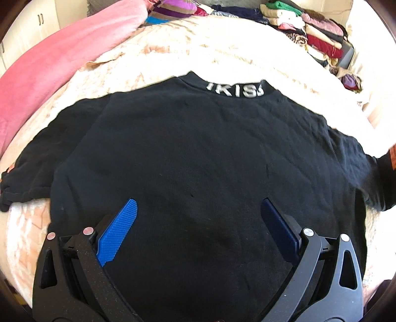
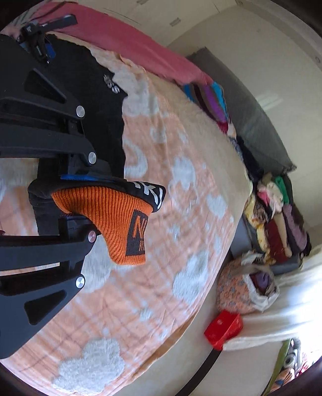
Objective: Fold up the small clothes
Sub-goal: 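Carry the held sleeve across the shirt body toward the left gripper, then lower the sleeve onto the shirt back and open the right gripper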
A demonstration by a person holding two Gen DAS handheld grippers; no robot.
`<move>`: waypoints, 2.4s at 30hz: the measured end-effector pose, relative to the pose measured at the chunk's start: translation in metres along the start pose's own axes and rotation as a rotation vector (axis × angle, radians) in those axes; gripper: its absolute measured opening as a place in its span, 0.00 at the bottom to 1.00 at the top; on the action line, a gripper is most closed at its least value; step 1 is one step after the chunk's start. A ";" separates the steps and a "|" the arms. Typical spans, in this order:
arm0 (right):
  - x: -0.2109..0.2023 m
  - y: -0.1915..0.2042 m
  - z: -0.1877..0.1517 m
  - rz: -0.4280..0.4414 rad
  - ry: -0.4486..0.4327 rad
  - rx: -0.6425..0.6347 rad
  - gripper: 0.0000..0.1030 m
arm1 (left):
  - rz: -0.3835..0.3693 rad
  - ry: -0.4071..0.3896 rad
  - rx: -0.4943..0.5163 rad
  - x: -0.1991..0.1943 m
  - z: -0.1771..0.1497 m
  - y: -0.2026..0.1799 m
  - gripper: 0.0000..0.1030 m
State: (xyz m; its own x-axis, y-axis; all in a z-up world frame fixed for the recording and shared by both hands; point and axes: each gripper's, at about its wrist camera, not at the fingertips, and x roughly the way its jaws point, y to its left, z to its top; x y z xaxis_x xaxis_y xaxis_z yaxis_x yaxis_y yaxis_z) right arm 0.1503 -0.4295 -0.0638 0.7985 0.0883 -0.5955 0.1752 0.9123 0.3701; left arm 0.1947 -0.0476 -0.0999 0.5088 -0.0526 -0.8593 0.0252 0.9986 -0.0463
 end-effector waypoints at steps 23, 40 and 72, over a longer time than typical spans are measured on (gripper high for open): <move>0.087 0.213 -0.064 0.405 0.193 -0.389 0.44 | -0.049 -0.028 -0.145 -0.021 0.014 0.057 0.91; 0.089 0.149 -0.035 0.255 0.163 -0.253 0.56 | -0.255 0.065 -0.143 0.022 0.015 -0.003 0.23; 0.139 0.161 -0.081 0.080 0.332 -0.463 0.56 | -0.008 -0.041 -0.106 0.014 0.047 0.097 0.33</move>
State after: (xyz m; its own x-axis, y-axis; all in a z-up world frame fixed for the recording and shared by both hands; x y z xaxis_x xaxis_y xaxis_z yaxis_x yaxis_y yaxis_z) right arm 0.2430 -0.2383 -0.1445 0.5619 0.2168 -0.7983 -0.2084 0.9710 0.1170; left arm 0.2445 0.0490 -0.0930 0.5439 -0.0581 -0.8372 -0.0611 0.9922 -0.1086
